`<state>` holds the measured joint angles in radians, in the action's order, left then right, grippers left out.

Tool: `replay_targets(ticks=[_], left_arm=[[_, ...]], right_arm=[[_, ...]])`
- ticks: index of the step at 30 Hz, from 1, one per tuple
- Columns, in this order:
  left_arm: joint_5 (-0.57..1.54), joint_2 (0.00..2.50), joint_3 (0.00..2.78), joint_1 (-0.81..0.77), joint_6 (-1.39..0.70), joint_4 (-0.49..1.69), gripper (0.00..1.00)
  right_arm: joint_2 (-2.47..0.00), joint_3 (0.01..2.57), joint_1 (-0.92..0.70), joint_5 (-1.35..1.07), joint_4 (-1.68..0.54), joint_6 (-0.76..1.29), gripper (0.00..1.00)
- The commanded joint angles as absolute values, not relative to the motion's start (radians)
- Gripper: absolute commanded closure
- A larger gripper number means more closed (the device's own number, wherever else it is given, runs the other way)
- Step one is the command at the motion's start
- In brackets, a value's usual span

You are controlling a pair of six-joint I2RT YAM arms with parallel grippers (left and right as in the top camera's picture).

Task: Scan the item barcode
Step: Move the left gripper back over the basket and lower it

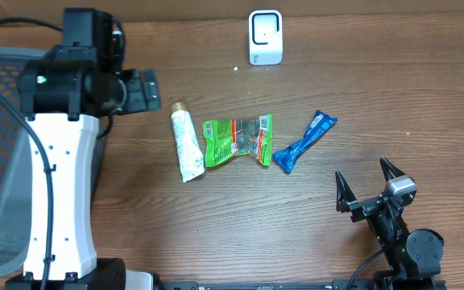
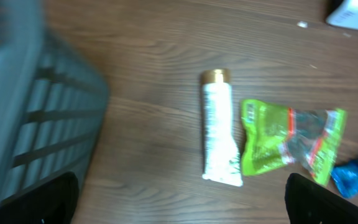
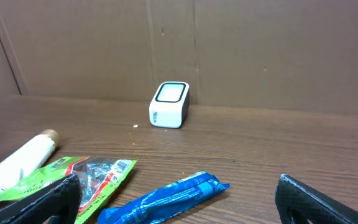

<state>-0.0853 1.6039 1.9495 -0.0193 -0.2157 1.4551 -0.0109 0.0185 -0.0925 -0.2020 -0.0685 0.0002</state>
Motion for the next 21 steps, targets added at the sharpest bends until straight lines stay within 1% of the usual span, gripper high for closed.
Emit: replay_targets(ticks=[1,3,12,21], left_arm=[[-0.135,1.598,1.959,0.037,-0.263,1.470,0.02],[-0.144,1.598,1.959,0.063,-0.263,1.483,0.00],[-0.240,1.598,1.959,0.177,-0.307,1.515,0.00],[-0.247,1.599,1.959,0.211,-0.315,1.514,0.00]], right_arm=[[-0.003,0.008,-0.097,-0.199,-0.062,0.003,0.00],[-0.003,0.008,-0.097,-0.199,-0.062,0.003,0.00],[-0.003,0.008,-0.097,-0.199,-0.062,0.003,0.00],[-0.003,0.008,-0.097,-0.199,-0.062,0.003,0.00]])
